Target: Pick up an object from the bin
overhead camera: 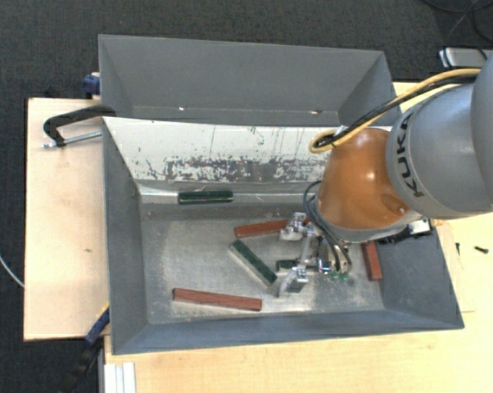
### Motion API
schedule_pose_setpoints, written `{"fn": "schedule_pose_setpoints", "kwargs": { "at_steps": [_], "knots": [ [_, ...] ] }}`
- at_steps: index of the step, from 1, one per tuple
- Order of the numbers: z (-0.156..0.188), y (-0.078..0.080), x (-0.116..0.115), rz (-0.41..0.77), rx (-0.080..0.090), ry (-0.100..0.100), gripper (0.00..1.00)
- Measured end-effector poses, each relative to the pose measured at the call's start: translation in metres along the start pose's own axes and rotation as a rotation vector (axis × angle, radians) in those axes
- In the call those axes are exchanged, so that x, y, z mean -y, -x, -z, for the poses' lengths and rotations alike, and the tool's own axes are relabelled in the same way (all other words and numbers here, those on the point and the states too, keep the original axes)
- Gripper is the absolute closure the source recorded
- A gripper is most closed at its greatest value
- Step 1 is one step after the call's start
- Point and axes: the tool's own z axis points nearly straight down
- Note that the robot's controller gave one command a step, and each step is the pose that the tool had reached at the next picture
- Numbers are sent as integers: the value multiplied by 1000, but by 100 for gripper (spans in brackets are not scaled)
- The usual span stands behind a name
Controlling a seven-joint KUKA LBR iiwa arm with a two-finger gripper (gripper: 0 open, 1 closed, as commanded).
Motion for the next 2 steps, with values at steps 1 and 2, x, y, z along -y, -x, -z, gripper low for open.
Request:
{"fn": "schedule_pose_setpoints", "kwargs": {
  "at_steps": [1, 2],
  "knots": [
    [3, 0, 0, -8, 1, 0, 100],
    [3, 0, 0, -8, 1, 0, 100]
  ]
}}
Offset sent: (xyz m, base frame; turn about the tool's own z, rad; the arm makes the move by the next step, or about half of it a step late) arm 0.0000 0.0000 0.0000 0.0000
